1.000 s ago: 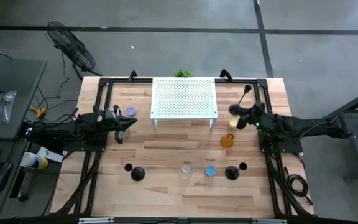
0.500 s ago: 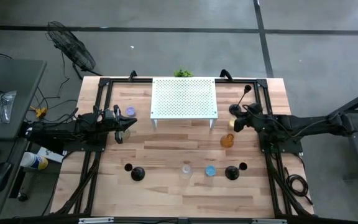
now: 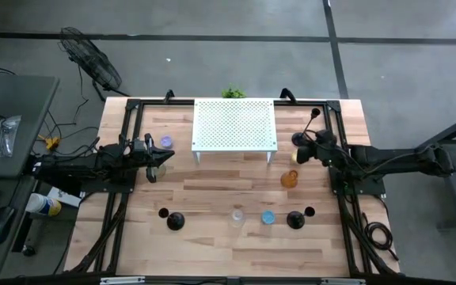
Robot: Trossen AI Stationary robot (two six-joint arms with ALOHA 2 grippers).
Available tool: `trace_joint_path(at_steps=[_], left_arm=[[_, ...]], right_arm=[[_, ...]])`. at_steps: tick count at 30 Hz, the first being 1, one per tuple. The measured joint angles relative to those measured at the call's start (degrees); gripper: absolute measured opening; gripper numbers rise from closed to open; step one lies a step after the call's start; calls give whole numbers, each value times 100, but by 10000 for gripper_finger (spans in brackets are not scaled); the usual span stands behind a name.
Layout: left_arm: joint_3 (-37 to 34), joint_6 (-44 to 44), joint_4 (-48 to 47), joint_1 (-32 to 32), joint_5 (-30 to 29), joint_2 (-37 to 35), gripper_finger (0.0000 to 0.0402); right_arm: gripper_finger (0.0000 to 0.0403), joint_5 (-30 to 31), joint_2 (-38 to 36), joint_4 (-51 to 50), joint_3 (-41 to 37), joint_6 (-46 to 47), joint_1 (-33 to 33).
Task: Pick & Place candle stick holders
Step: Put the top black candle holder on the shelf
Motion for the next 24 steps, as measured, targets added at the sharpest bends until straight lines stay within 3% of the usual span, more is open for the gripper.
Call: trace_joint_path(at_steps=[5, 12, 18, 24], left_arm=[[0, 2, -2, 1, 0, 0, 3], [1, 0, -2, 0, 0, 0, 3], [2, 0, 0, 0, 0, 0, 3], [0, 0, 0, 0, 0, 0, 3]], right_arm=[[103, 211, -4, 0, 0, -269, -7], [174, 1176, -17, 497, 0, -791, -249], [185, 1192, 144, 1293, 0, -2145, -438], [184, 1503, 318, 1636, 0, -2190, -686]])
